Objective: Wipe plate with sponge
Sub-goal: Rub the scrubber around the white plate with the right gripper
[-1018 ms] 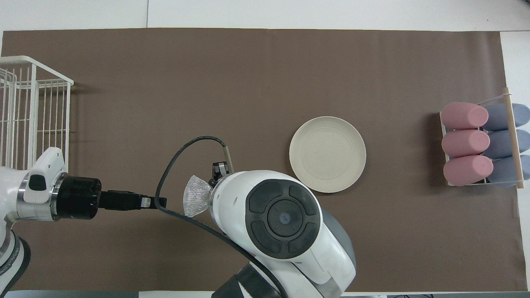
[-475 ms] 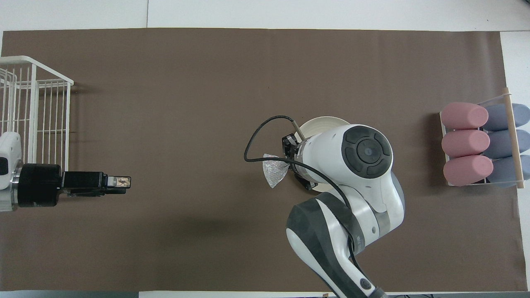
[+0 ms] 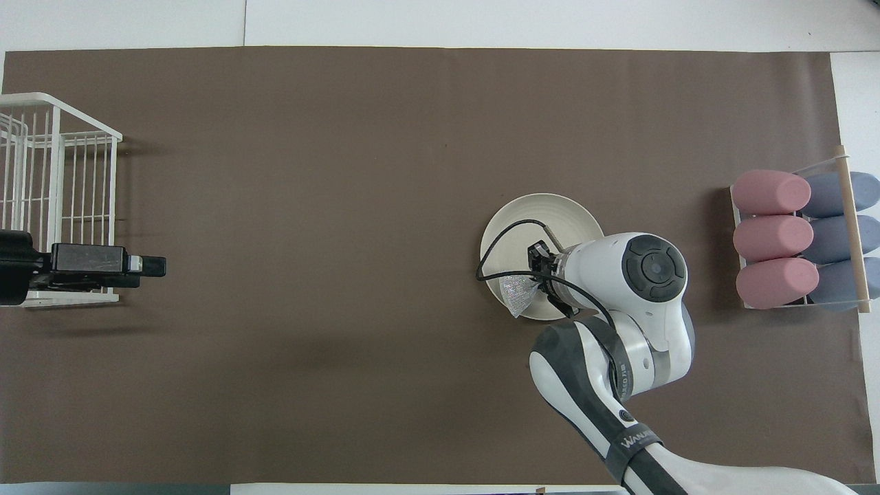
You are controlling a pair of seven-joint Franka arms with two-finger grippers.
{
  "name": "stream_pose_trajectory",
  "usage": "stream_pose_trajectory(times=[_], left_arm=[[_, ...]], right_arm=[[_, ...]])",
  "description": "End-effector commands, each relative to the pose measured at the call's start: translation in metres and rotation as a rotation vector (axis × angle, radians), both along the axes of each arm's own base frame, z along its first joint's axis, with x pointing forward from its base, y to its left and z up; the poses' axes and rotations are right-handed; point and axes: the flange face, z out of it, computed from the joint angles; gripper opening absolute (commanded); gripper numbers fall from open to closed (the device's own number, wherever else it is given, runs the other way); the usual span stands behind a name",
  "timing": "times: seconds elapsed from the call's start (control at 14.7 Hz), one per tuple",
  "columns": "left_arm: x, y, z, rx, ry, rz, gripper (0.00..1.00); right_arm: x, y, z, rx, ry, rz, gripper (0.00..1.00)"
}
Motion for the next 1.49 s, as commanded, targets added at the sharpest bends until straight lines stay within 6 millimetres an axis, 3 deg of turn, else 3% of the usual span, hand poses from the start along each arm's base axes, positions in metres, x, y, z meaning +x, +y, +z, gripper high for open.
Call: stream_pose_trajectory(times=[0.0,0.34,0.47,0.68,0.95,1.02,1.22,1.42], left_arm=[[0.017,0.004,0.012,0.161,0.002,-0.015,1.0],[0.023,0.008,0.027,0.452,-0.032,-0.092,1.0],[0.025,0.011,0.031,0.523,-0.027,-0.095,1.0],[0.03,0.014,0.044,0.617,-0.028,-0.119,1.0],[0.049,-0.006,0.074,0.693,0.014,-0.153,1.0],[0.052,-0.011,0.078,0.711,0.029,-0.151,1.0],[0.06,-0.011,0.089,0.738,0.046,-0.107,1.0],[0.062,-0.005,0.09,0.699,0.039,-0.083,1.0]], right_arm=[[0.005,-0.01,-0.015,-0.01,-0.015,0.039,0.0],[0.026,-0.066,-0.025,-0.027,-0.061,0.188,0.0],[0.028,-0.073,-0.025,-0.028,-0.066,0.201,0.0],[0.025,-0.061,-0.024,-0.023,-0.058,0.174,0.0],[0.006,0.007,-0.019,0.036,-0.039,0.019,0.0],[0.005,0.013,-0.019,0.041,-0.049,0.004,0.0],[0.009,0.002,-0.019,0.036,-0.063,0.051,0.0],[0.021,-0.034,-0.023,0.022,-0.08,0.145,0.0]])
